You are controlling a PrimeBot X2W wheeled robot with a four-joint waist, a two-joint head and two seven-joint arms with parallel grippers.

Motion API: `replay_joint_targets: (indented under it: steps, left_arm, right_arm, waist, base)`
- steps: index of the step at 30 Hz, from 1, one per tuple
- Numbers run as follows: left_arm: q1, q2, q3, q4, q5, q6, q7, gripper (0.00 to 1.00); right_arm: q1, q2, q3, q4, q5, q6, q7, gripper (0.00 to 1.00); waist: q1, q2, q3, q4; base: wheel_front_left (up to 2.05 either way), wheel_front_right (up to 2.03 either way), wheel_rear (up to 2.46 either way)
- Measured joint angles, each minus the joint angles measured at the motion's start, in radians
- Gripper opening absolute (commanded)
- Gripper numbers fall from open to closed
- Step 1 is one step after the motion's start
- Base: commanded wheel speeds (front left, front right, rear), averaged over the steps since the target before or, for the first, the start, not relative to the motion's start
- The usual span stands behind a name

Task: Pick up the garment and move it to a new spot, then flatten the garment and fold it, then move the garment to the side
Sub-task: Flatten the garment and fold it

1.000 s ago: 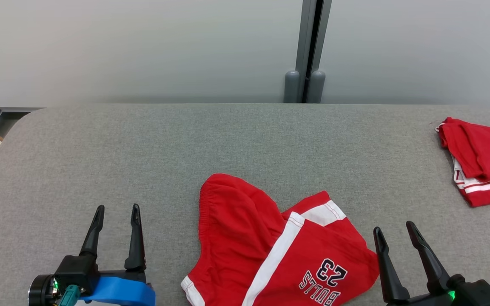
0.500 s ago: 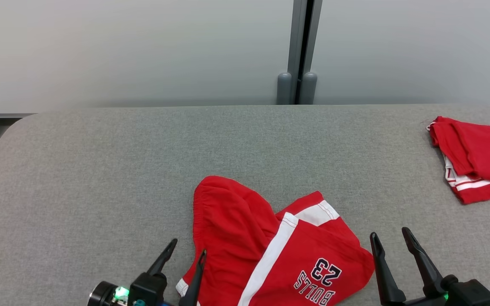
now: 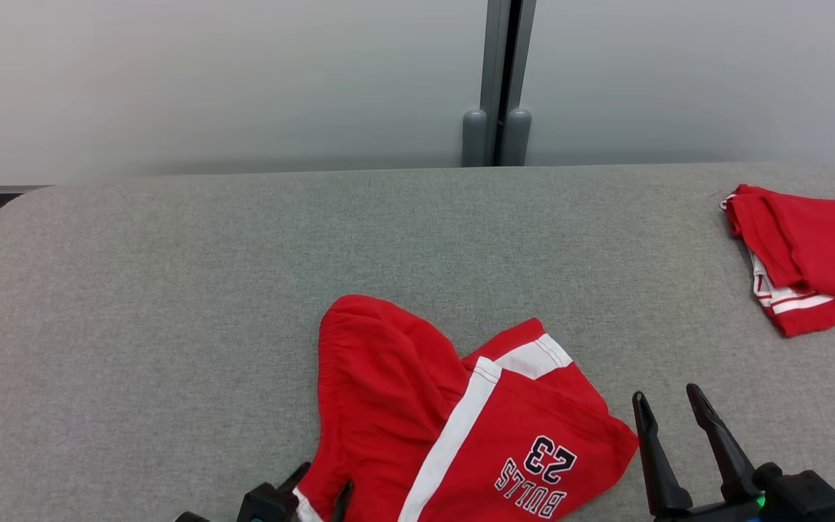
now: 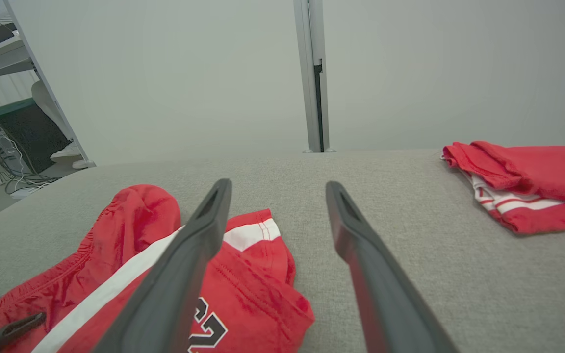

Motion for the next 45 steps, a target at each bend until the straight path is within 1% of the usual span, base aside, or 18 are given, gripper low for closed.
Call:
replay_joint_targets:
  steps: [1, 2, 5, 8, 16, 20, 23, 24, 25, 30, 36, 40, 45]
  left_arm:
    - [-0.007, -0.002, -0.009, 0.015, -0.01, 0.0, 0.008, 0.4]
    - [-0.012, -0.003, -0.018, 0.029, -0.016, 0.0, 0.011, 0.0]
    - [-0.036, -0.007, -0.03, 0.058, -0.038, 0.0, 0.001, 0.0]
    - [-0.072, -0.016, -0.004, 0.075, -0.062, 0.0, -0.021, 0.0]
    - [-0.164, -0.005, 0.147, 0.085, -0.134, 0.057, -0.054, 0.0]
    - [-0.166, 0.016, 0.239, 0.04, -0.141, 0.09, -0.055, 0.0]
    - [-0.143, 0.022, 0.283, 0.032, -0.135, 0.098, -0.056, 0.0]
    - [-0.13, 0.019, 0.289, 0.03, -0.131, 0.098, -0.055, 0.47]
    - [-0.121, 0.016, 0.295, 0.027, -0.124, 0.094, -0.055, 1.0]
    - [-0.093, -0.006, 0.348, -0.061, -0.07, 0.093, -0.055, 1.0]
    - [-0.027, -0.044, 0.431, -0.243, 0.013, 0.085, -0.056, 1.0]
    - [0.031, -0.073, 0.481, -0.338, 0.064, 0.076, -0.056, 1.0]
    - [0.087, -0.094, 0.504, -0.39, 0.122, 0.058, -0.056, 1.0]
  right_arm:
    - [-0.002, 0.0, -0.001, 0.0, 0.001, 0.0, 0.0, 1.0]
    - [-0.004, 0.0, 0.0, 0.002, 0.001, 0.0, 0.0, 1.0]
    - [-0.009, 0.0, 0.0, 0.003, 0.002, 0.0, 0.0, 1.0]
    - [-0.014, 0.0, -0.005, 0.005, 0.007, 0.0, 0.0, 1.0]
    - [-0.033, 0.0, -0.017, 0.011, -0.001, 0.0, 0.0, 1.0]
    - [-0.042, 0.0, -0.022, 0.013, -0.008, 0.0, 0.0, 1.0]
    - [-0.049, 0.0, -0.03, 0.019, -0.008, 0.0, 0.0, 1.0]
    - [-0.05, 0.0, -0.031, 0.021, -0.008, 0.0, 0.0, 1.0]
    - [-0.051, 0.0, -0.03, 0.025, -0.008, 0.0, 0.0, 1.0]
    - [-0.055, 0.0, -0.028, 0.04, -0.008, 0.0, 0.0, 1.0]
    - [-0.05, 0.0, -0.031, 0.044, -0.003, 0.0, 0.0, 1.0]
    - [-0.047, 0.0, -0.03, 0.048, 0.001, 0.0, 0.0, 1.0]
    - [-0.038, 0.0, -0.026, 0.055, 0.007, 0.0, 0.0, 1.0]
  waist:
    - [0.0, 0.0, 0.002, -0.001]
    - [0.0, 0.0, 0.004, -0.002]
    - [0.0, 0.0, 0.008, -0.004]
    - [0.0, 0.0, 0.012, -0.002]
    - [0.0001, 0.0, 0.026, 0.014]
    - [0.0002, 0.0, 0.039, 0.019]
    - [0.0002, 0.0, 0.046, 0.024]
    - [0.0002, 0.0, 0.047, 0.026]
    - [0.0001, 0.0, 0.047, 0.028]
    - [0.0001, 0.0, 0.031, 0.039]
    - [0.0, 0.0, 0.001, 0.066]
    - [0.0, 0.0, -0.015, 0.082]
    - [0.0, 0.0, -0.026, 0.094]
  base:
    - [0.0, 0.0, 0.0]
    - [0.0, 0.0, 0.0]
    - [0.0, 0.0, 0.0]
    - [0.0, 0.0, 0.0]
    - [0.0, 0.0, 0.0]
    - [0.0, 0.0, 0.0]
    - [0.0, 0.0, 0.0]
    - [0.0, 0.0, 0.0]
    - [0.0, 0.0, 0.0]
    - [0.0, 0.0, 0.0]
    - [0.0, 0.0, 0.0]
    - [0.0, 0.0, 0.0]
    - [0.0, 0.0, 0.0]
